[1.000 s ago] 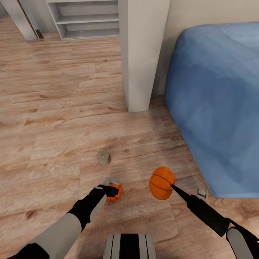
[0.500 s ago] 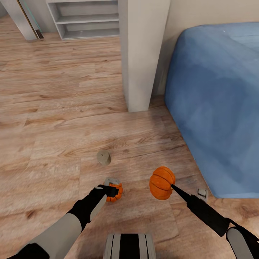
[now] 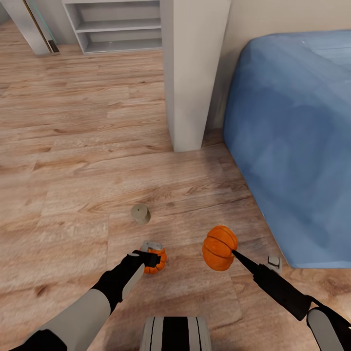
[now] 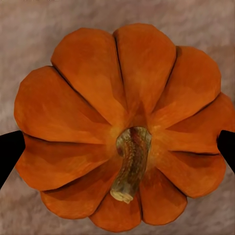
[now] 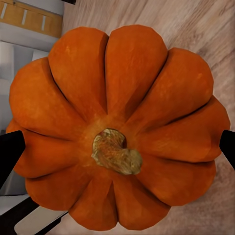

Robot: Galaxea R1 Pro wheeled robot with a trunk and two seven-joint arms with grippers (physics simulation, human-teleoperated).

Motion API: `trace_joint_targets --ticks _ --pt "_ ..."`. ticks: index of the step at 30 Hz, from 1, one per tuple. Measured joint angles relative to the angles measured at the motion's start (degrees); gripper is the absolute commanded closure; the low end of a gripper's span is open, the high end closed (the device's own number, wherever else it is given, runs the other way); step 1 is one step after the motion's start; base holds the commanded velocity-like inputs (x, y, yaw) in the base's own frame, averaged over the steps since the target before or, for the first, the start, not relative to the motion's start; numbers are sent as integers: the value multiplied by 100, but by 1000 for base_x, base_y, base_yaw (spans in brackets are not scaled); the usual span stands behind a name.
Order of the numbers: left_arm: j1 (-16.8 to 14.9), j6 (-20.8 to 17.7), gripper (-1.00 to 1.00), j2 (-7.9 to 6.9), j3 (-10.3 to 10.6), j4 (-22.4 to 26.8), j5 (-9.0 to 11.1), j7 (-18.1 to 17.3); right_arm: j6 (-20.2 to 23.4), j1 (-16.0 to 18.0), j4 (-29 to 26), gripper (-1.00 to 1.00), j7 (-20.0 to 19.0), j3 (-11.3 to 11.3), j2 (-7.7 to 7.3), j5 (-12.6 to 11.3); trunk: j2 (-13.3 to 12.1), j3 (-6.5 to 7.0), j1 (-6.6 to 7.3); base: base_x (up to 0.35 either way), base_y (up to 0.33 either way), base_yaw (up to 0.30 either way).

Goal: Place each of the two pumpkins and all three candles from the living room inside a cabinet in the living room (use any cabinet), then make sure every cabinet is closed, and position the cauldron so it is next to a table in the living room.

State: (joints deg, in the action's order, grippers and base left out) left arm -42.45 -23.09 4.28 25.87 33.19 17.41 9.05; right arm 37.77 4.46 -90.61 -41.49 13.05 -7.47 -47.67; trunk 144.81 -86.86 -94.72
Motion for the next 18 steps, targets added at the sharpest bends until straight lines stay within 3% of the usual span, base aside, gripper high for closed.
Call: trace_joint_targets --ticks 18 --pt "-2 0 100 -1 1 -2 9 -1 3 0 0 100 -1 0 -1 -5 0 0 0 0 0 0"
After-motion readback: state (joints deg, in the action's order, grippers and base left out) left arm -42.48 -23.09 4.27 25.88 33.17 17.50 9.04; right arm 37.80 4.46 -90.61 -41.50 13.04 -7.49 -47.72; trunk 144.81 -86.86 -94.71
